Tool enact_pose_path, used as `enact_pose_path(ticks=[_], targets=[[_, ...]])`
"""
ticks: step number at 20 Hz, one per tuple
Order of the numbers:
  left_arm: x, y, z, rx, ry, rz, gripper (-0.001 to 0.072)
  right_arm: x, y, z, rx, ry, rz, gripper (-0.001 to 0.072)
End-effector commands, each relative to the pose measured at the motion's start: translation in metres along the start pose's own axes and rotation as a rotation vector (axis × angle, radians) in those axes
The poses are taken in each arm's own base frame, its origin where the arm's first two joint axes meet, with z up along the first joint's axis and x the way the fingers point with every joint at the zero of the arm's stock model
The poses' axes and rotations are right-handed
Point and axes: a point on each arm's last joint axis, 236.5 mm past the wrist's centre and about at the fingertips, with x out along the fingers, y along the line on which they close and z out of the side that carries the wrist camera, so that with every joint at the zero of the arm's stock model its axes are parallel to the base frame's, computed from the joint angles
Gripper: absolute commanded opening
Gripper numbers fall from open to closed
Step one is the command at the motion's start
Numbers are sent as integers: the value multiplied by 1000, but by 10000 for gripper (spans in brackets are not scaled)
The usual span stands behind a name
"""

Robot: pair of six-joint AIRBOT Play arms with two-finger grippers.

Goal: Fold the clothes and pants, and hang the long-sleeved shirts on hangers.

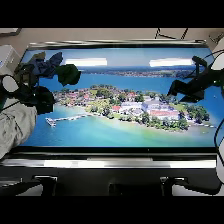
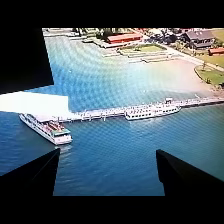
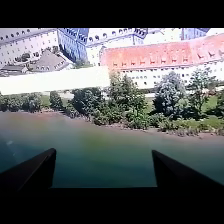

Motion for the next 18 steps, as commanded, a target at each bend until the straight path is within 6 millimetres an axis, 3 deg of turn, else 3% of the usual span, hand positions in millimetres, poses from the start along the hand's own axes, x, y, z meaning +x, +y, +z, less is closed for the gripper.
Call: enact_pose_path(ticks=[1, 12, 14, 15, 18], targets=[[0, 0, 0, 0, 1, 0, 715, 1, 0, 0, -1, 2, 0, 675], [0, 0, 0, 0, 1, 0, 715, 1, 0, 0, 0, 1, 0, 675], [0, -1, 0, -7, -2, -4, 715, 0, 3, 18, 3, -74, 10, 675], [2, -5, 10, -26, -40, -20, 715, -1, 4, 29, 3, -122, 15, 675], [4, -10, 66, -126, -263, -61, 715, -8, 8, 62, 3, -265, 32, 675]])
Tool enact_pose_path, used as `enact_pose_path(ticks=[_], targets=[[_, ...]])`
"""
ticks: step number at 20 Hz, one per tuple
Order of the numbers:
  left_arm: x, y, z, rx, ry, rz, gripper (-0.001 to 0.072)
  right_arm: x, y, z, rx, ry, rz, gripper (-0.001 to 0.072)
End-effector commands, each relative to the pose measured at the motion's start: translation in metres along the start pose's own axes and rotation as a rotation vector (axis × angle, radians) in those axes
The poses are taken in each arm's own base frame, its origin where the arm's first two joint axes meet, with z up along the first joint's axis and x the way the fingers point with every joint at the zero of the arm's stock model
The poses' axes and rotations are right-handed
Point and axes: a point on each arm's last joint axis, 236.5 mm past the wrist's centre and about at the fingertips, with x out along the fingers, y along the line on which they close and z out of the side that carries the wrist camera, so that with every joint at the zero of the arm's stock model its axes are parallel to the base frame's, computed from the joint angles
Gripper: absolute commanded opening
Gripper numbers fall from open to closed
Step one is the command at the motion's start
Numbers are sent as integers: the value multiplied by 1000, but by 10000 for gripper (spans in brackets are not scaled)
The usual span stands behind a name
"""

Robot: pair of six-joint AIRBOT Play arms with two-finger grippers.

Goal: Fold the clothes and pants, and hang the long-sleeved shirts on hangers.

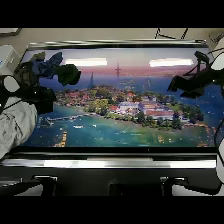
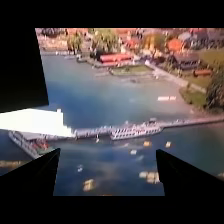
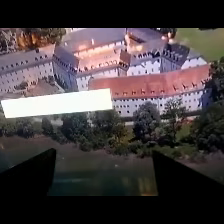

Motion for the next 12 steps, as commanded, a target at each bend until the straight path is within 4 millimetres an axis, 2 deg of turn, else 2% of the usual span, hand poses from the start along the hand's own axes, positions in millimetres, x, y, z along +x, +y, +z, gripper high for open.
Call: enact_pose_path(ticks=[1, 2, 4, 5, 6, 9, 11, 12], targets=[[4, -10, 58, -139, -234, -62, 715, -3, 5, 42, 2, -178, 21, 675], [4, -17, 74, -185, -294, -102, 714, -5, 6, 51, 3, -216, 25, 674], [3, -19, 134, -218, -546, -153, 713, -10, 8, 70, 2, -301, 35, 674], [11, -12, 155, -306, -603, -176, 713, -13, 9, 79, 2, -340, 40, 674], [31, 3, 168, -422, -588, -187, 713, -16, 10, 86, 2, -370, 44, 673], [106, 38, 180, -569, -386, -172, 715, -17, 11, 88, -5, -383, 43, 673], [147, 42, 177, -624, -256, -202, 716, -16, 10, 88, -5, -379, 44, 673], [165, 38, 176, -640, -214, -223, 716, -15, 10, 88, -4, -376, 43, 673]])
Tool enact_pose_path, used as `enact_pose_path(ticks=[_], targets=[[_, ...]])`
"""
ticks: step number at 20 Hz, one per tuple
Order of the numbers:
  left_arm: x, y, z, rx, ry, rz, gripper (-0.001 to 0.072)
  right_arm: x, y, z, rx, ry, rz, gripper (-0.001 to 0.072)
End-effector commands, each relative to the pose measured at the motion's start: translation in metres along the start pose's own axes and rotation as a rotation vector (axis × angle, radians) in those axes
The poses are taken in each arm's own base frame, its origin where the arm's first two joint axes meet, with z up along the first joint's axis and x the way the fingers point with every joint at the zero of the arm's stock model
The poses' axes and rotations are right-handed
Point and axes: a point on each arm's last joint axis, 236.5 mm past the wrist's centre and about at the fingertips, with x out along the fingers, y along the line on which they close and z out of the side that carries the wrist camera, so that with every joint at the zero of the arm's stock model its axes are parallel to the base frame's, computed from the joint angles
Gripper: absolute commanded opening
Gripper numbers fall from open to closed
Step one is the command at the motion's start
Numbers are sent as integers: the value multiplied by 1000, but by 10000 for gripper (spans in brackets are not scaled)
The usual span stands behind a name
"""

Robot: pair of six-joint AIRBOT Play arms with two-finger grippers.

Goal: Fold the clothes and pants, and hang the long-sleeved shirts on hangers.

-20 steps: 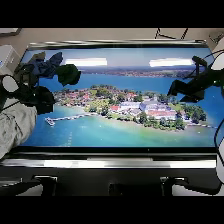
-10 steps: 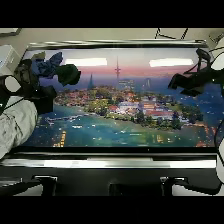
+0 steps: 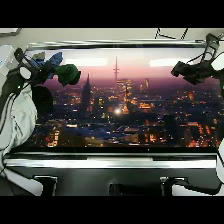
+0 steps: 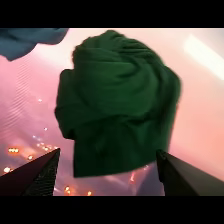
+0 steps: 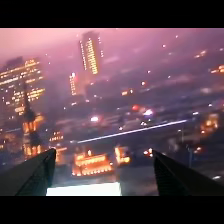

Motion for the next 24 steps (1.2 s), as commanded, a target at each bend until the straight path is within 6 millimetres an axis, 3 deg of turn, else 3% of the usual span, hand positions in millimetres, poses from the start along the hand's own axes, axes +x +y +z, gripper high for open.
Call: enact_pose_path(ticks=[1, 4, 6, 8, 11, 14, 15, 16, 18, 19, 22, 24], targets=[[60, 16, -22, -154, 152, -18, 718, 3, 1, 5, -3, -21, 3, 673], [88, 14, -57, -178, 219, -48, 717, 8, -1, 2, -1, -6, 0, 674], [97, 19, -70, -180, 244, -36, 717, 11, -2, -2, 0, 11, -3, 674], [104, 19, -66, -204, 215, -42, 716, 11, -3, -6, 0, 27, -5, 674], [112, 4, -45, -234, 104, -104, 712, 11, -3, -11, 1, 48, -7, 674], [120, -11, -44, -340, 60, -150, 375, 11, -4, -17, 1, 75, -9, 674], [120, -17, -45, -351, 58, -163, 115, 11, -4, -18, 0, 80, -10, 674], [116, -24, -44, -357, 66, -179, 27, 10, -4, -18, 0, 77, -10, 674], [88, -54, -26, -260, 31, -231, 25, 6, -3, -11, -17, 49, -8, 674], [60, -77, -11, -169, 3, -268, 25, 0, -1, -5, -34, 23, -5, 674], [-56, -154, 24, 181, -92, -382, 24, -27, 9, 16, -66, -64, 10, 674], [-155, -204, 30, 389, -161, -461, 24, -51, 16, 27, -80, -113, 20, 674]])
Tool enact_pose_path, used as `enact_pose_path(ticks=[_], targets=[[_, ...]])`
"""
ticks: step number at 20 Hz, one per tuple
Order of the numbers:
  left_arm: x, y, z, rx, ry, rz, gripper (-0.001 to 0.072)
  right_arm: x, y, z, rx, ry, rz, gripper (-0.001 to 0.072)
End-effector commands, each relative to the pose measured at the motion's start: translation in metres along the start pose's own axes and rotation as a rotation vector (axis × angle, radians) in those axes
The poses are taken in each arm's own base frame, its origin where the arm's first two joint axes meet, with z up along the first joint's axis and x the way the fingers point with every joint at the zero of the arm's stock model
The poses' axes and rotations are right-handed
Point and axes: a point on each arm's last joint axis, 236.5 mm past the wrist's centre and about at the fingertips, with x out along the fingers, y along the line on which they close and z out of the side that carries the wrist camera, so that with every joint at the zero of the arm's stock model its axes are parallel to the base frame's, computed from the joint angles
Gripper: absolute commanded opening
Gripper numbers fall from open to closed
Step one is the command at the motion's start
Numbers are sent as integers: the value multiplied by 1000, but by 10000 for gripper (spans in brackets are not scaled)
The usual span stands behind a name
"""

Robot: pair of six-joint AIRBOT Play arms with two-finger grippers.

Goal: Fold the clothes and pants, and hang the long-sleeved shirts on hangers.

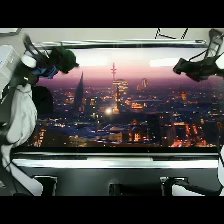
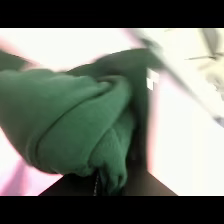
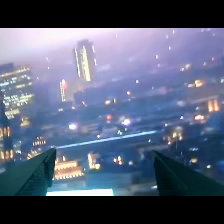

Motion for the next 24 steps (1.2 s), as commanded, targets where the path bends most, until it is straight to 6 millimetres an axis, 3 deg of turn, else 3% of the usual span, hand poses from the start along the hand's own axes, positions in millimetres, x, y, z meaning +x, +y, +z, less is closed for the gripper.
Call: enact_pose_path(ticks=[1, 3, 5, 7, 9, 11, 13, 15, 17, 18, 19, 20, 24], targets=[[-121, -132, 22, 402, -42, -144, 24, -38, 12, 20, -34, -89, 16, 674], [-196, -202, 2, 551, -48, -242, 24, -66, 18, 25, -45, -128, 23, 674], [-255, -249, -44, 645, 19, -330, 24, -91, 23, 21, -57, -139, 25, 674], [-286, -265, -101, 703, 132, -372, 24, -110, 21, 12, -72, -124, 6, 674], [-283, -257, -162, 713, 276, -358, 25, -122, 18, -1, -82, -87, -13, 674], [-257, -234, -233, 712, 443, -325, 25, -127, 15, -17, -86, -24, -30, 674], [-224, -195, -308, 696, 591, -276, 25, -127, 12, -35, -85, 48, -39, 674], [-204, -120, -383, 660, 793, -142, 26, -123, 9, -48, -80, 105, -42, 674], [-204, -46, -430, 582, 946, 12, 29, -108, 3, -67, -69, 181, -51, 674], [-211, -15, -442, 523, 1010, 92, 127, -98, 1, -78, -61, 229, -51, 674], [-221, 6, -444, 464, 1064, 159, 483, -84, -2, -91, -50, 282, -47, 675], [-232, 20, -438, 444, 1116, 203, 711, -69, -4, -106, -39, 340, -39, 677], [-255, 52, -366, 385, 1094, 232, 717, -14, 5, -173, 13, 581, 76, 714]])
